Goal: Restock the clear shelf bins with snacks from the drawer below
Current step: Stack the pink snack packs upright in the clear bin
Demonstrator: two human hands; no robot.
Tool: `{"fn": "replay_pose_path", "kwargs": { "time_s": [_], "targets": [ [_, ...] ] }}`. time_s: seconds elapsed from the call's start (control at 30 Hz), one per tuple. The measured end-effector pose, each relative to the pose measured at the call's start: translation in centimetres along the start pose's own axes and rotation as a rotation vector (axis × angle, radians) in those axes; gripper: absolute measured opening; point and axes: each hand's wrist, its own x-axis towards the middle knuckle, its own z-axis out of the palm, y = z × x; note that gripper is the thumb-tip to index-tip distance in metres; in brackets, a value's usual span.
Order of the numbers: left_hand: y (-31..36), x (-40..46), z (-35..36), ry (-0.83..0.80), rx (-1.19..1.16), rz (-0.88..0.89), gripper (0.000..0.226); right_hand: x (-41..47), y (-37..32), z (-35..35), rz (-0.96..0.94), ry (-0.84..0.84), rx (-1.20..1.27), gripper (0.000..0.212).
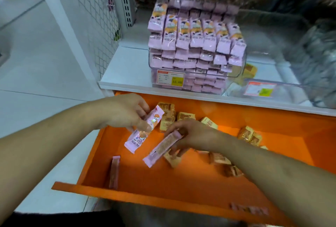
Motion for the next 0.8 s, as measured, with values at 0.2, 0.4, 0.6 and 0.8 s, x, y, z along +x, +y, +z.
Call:
{"fn": "replay_pose_path", "kwargs": {
  "time_s": [0.2, 0.4, 0.6, 0.8],
  "targets": [
    [10.3, -3.2, 4.0, 0.143, -0.208, 0.081, 0.037, -11.3, -5.7, -4.7, -0.119, 0.197, 0.085, 0.022],
    [14.9, -5.2, 7.1, 0.223, -0.379, 0.149, 0.034, -16.2, -8.0, -5.2, -0.238, 0.436, 0.329, 0.022],
    [16.4, -5.2, 7.3, 0.286, -0.456, 0.162, 0.023, -16.2, -8.8, -5.3, -0.287, 0.574, 0.33, 0.032],
    [17.1, -3.4, 7.2, 0.265, -0.397, 0.168, 0.032, -15.0, -9.4, -6.4, -0.201, 0.609, 0.321, 0.05]
  ]
}}
